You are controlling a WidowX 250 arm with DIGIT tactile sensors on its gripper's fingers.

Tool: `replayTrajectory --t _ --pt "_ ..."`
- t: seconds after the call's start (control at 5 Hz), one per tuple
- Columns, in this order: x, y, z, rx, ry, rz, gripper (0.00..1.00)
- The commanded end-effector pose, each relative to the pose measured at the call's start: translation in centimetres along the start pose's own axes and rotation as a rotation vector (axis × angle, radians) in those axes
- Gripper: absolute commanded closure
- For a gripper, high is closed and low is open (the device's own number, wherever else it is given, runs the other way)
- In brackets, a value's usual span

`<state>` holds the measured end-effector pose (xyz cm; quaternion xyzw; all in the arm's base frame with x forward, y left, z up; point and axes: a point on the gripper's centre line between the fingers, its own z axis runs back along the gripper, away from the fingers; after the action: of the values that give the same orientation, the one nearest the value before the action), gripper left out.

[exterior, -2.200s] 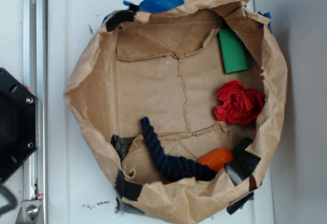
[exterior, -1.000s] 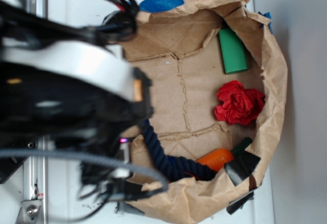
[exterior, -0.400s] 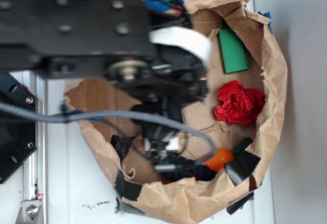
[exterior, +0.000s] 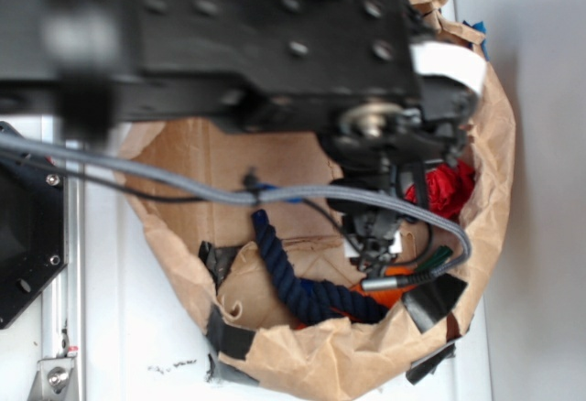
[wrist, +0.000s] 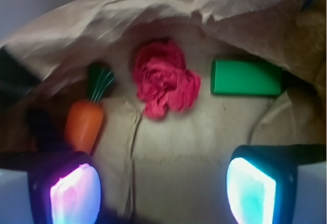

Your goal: Grab the red paper.

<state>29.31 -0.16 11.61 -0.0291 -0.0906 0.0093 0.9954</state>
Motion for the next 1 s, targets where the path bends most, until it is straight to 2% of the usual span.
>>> replayTrajectory --t 0.0,0.4,0.6,0.8 --pt "-0.1 0.1 -1.4 -0.019 -0.025 -0.01 0.0" --pt "-0.6 0.0 -3.3 -0.018 -0.059 -0.036 0.0" --pt "0.2 -0.6 -3.6 -0.035 -0.093 -0.04 0.0" --pt "1.4 -1.1 -3.5 -0.039 -0.1 -0.021 0.0"
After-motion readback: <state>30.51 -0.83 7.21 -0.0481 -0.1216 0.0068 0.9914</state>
